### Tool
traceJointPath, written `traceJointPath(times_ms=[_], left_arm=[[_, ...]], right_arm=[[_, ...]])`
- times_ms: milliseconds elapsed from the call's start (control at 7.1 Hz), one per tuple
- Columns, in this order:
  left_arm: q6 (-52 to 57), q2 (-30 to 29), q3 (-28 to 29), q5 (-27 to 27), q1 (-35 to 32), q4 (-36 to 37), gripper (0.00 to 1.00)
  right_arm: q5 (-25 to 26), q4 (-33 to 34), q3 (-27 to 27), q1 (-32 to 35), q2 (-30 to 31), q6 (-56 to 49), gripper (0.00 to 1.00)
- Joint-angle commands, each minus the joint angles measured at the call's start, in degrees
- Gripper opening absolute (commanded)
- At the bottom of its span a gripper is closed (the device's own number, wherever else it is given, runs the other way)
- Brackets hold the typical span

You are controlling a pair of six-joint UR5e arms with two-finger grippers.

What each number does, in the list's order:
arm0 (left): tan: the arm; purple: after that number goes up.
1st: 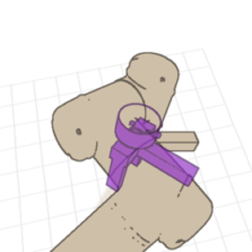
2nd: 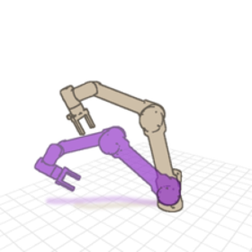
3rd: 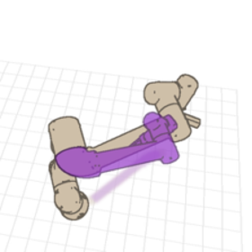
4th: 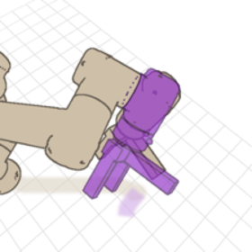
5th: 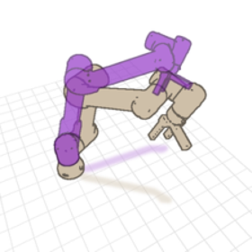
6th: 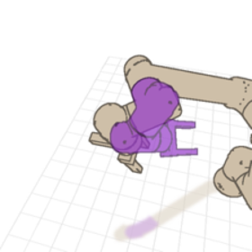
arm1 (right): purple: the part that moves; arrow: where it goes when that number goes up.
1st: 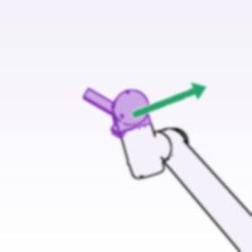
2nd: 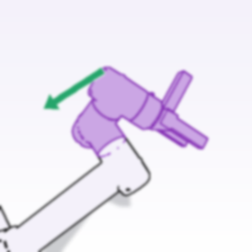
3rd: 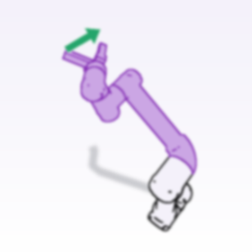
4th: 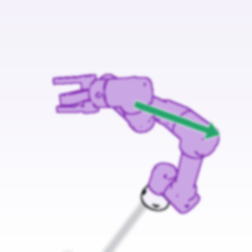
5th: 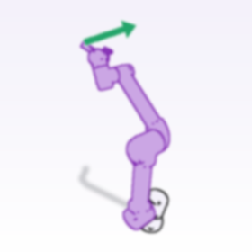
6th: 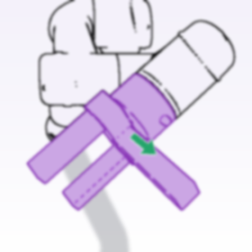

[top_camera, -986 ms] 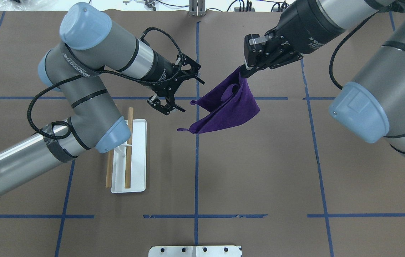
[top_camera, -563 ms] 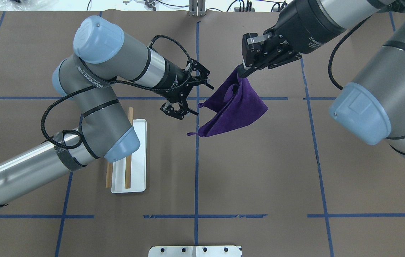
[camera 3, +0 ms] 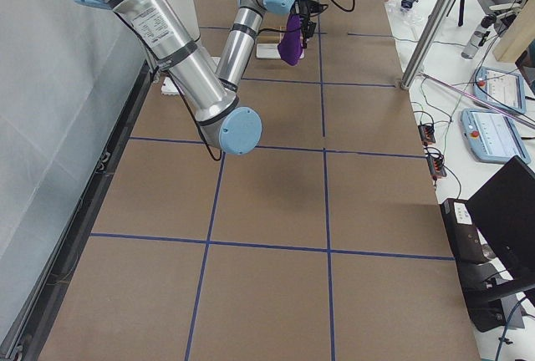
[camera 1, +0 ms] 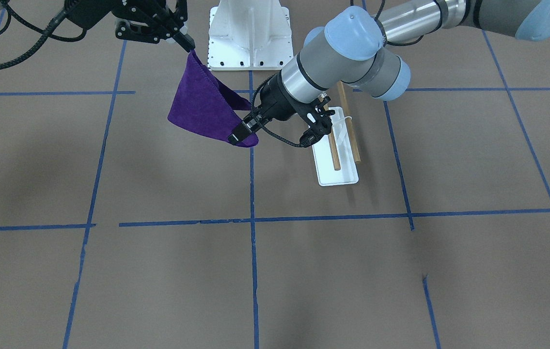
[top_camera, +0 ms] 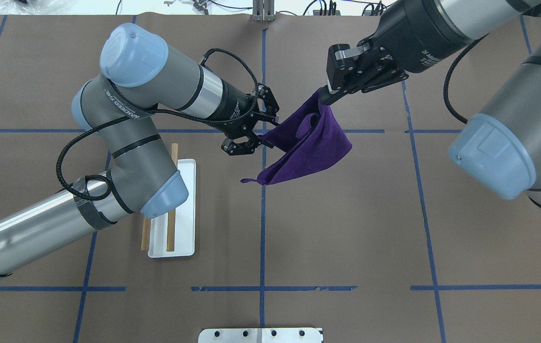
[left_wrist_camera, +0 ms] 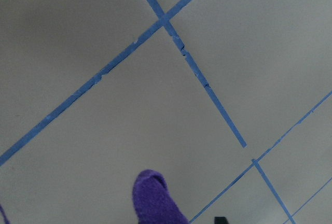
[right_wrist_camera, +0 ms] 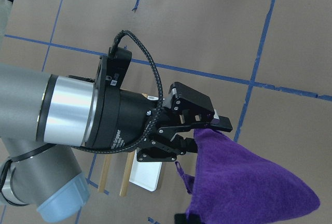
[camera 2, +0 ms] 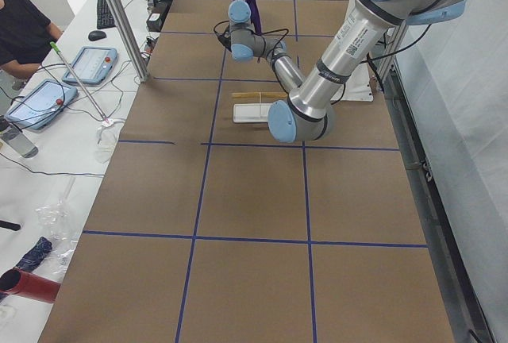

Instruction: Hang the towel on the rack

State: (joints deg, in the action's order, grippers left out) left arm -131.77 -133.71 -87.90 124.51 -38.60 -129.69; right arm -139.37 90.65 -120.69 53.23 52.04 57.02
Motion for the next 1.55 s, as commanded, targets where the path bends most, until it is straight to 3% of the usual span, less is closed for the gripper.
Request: traceJointPath(times_ms=[0,282,423,704,986,1127,1408], left_arm=[[0.7,0.5,-0.3,-0.1,-0.1,0.1,0.0],[0.6,0.5,-0.9,-0.1,-0.1,0.2,0.0],[0.6,0.4,-1.7,-0.1,-0.3,0.5,0.0],[0.6,0.5,-3.4,-0.1,-1.3,0.5,0.0],[0.6,0.9,-8.0,0.2,-1.2,0.7,0.0],[0.6,3.6,-12.7,0.4,-1.3,0.8,0.0],[4.6,15.4,-24.5,0.7,-3.2,0.5,0.0]], right_arm=[[-0.2,0.0,-1.5,0.2,1.0,-0.1,0.0],[-0.2,0.0,-1.8,0.3,1.4,0.0,0.05],[0.9,-0.3,-3.6,0.6,4.6,-0.3,0.99],[1.2,-5.2,-6.1,1.0,13.2,-0.9,1.0],[0.9,-6.4,-6.0,3.3,16.9,-0.9,1.0],[0.9,-7.1,-5.9,3.9,19.0,-1.1,1.0],[1.2,-11.9,-4.7,5.6,24.8,-4.1,1.0]])
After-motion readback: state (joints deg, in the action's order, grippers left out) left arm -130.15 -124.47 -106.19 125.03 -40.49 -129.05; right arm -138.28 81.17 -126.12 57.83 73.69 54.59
